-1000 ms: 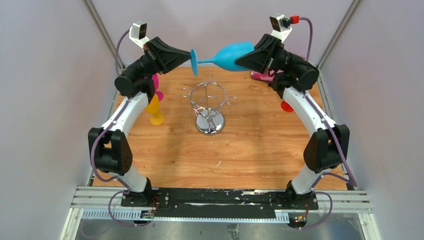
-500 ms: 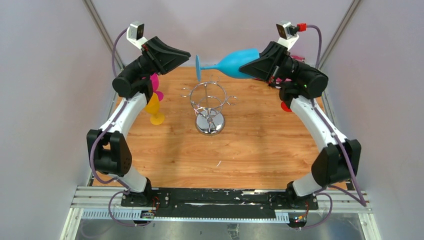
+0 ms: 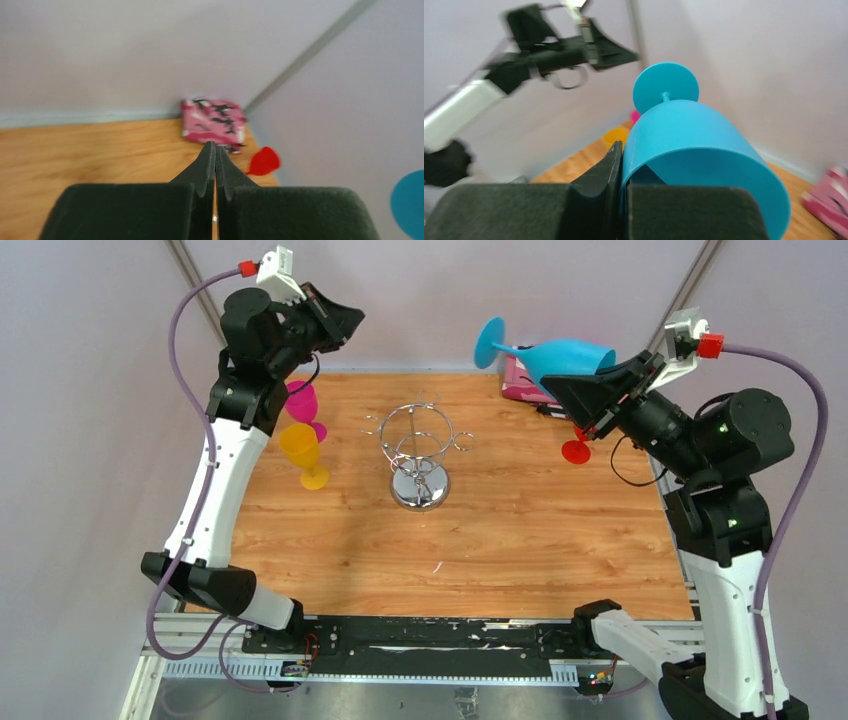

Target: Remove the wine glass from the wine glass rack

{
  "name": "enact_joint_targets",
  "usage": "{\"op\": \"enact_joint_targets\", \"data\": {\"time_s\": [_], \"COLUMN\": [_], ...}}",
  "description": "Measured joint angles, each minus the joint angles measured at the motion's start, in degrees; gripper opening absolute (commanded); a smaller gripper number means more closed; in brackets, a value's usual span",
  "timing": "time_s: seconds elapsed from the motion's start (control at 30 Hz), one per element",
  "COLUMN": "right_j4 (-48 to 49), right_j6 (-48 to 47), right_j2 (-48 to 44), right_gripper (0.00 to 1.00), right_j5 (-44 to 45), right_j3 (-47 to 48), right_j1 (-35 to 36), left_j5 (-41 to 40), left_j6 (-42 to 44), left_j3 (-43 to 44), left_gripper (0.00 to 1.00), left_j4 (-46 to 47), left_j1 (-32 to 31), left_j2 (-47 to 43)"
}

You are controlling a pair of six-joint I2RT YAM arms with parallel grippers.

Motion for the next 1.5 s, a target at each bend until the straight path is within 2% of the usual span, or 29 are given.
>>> {"op": "enact_joint_targets", "data": {"time_s": [0.1,0.2,0.33,0.47,0.6,0.8,1.07,1.23,1.5], "right_j4": [-11.54,-20.79,-28.30,-32.89,-35.28,-35.89,-37.73,-39.69,-40.02], "right_j6": [-7.56,-12.24,-15.39,-16.22,-16.15,-15.87,-15.63,-15.54,-15.43], "right_j2": [0.17,2.60,7.34,10.27,9.51,6.99,7.43,10.25,16.76], "right_gripper": [0.00,0.00,0.00,0.00,0.00,0.00,0.00,0.00,0.00], "right_j5": [11.23,22.69,35.04,39.95,41.59,42.86,46.40,48.19,42.07], "right_j3": [2.54,2.69,-0.17,-7.52,-12.63,-17.44,-20.46,-20.59,-21.35], "right_j1": [0.00,0.00,0.00,-0.02,-0.02,-0.02,-0.02,-0.02,0.00], "left_j5": [-16.87,-29.59,-40.19,-45.42,-47.54,-45.16,-41.90,-42.27,-41.22], "left_j6": [8.59,13.44,15.87,18.10,19.45,19.96,20.22,20.79,20.76], "left_j3": [3.15,0.57,-9.35,-14.27,-16.31,-17.92,-21.00,-21.68,-21.68], "left_gripper": [0.00,0.00,0.00,0.00,0.00,0.00,0.00,0.00,0.00], "left_j4": [-14.40,-23.54,-31.01,-35.30,-35.85,-33.55,-32.76,-32.85,-32.83], "left_j1": [-4.09,-6.69,-8.66,-9.99,-9.99,-10.01,-10.01,-10.01,-10.01], "left_j2": [-1.01,-2.10,-4.70,-6.82,-11.41,-16.50,-17.16,-21.03,-26.21]}}
